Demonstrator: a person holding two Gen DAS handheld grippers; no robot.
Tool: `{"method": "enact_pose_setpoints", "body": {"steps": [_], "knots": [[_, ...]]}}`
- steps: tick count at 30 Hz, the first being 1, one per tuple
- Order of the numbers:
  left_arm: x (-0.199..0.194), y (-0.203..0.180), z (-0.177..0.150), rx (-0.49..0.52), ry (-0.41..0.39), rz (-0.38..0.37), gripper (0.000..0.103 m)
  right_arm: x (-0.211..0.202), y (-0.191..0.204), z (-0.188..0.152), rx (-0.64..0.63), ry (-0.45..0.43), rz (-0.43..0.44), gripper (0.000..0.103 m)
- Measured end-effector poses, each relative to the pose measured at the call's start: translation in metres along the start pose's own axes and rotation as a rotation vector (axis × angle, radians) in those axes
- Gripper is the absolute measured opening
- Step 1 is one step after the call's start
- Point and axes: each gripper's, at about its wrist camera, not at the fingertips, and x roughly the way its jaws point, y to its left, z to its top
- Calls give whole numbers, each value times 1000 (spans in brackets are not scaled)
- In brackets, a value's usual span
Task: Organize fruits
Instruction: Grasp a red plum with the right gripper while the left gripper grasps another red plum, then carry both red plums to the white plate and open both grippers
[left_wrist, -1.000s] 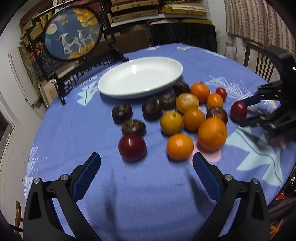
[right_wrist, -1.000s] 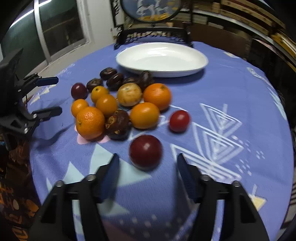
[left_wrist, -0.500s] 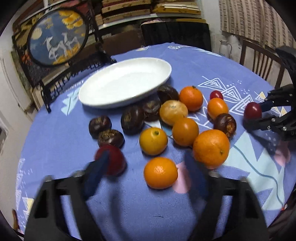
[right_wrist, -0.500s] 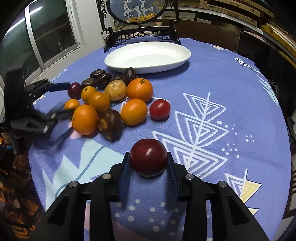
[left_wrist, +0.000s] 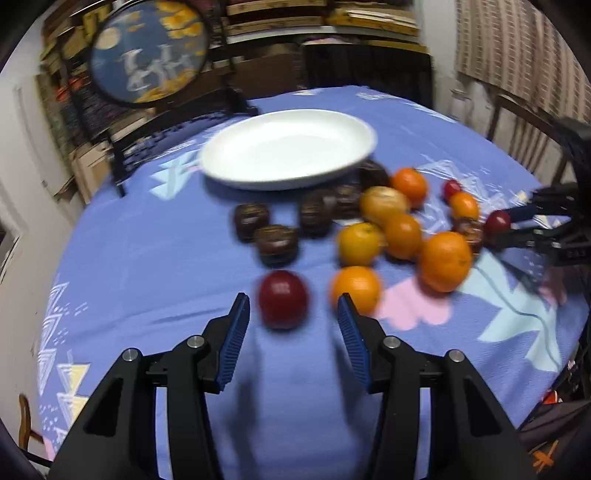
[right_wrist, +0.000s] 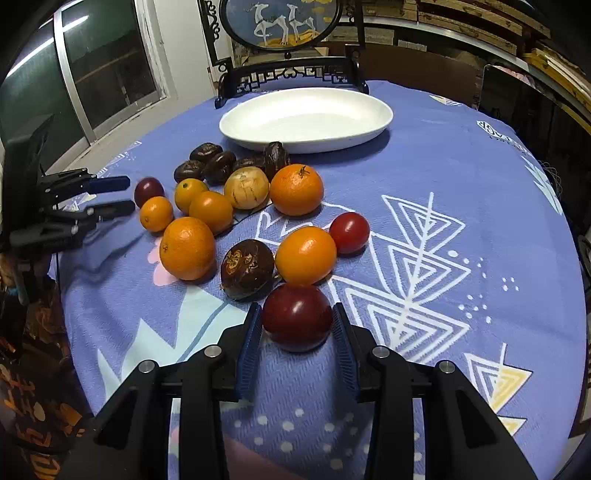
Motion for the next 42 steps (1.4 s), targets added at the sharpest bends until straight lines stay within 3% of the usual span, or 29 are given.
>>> {"method": "enact_pose_setpoints", "body": {"steps": [4,9,13,16,18,21,22,24,25,28,29,30,37,42], "knots": [[7,21,-3,-69,44,32,59,-5,-1,0,-1,-11,6,40],[24,-5,4,19,70,-11,59,-3,-2,1,15,-11,9,40],[48,-13,13,11,107,-25,59,-3,1,0,4,-1,0,40],[50,-4,14,-36,111,-31,39,-2,1,0,-10,8,-14,38],[47,3,11,-56,118,-63,39,-1,2,-1,-29,5,-10,35],[44,9,4,-53,119,-36,39,0,1,1,-32,-4,-5,36],[42,12,2,-63,122,-38,39,0,0,2,-29,-4,-7,37],[42,14,0,-62,121,-49,40,6,-1,4,-27,30,-25,66],[43,14,1,-62,122,-47,40,8,-1,5,-23,24,-24,69],[48,10,6,-65,124,-42,40,14,2,10,-53,12,-46,65],[49,10,7,-67,123,-44,40,16,2,12,-59,18,-43,44],[50,8,8,-68,120,-44,40,19,3,13,-64,43,-31,38],[36,12,10,-67,87,-66,38,-1,7,14,-106,41,-30,37],[13,13,68,-59,-25,-42,39,-20,6,81,-142,-77,-49,37]]}}
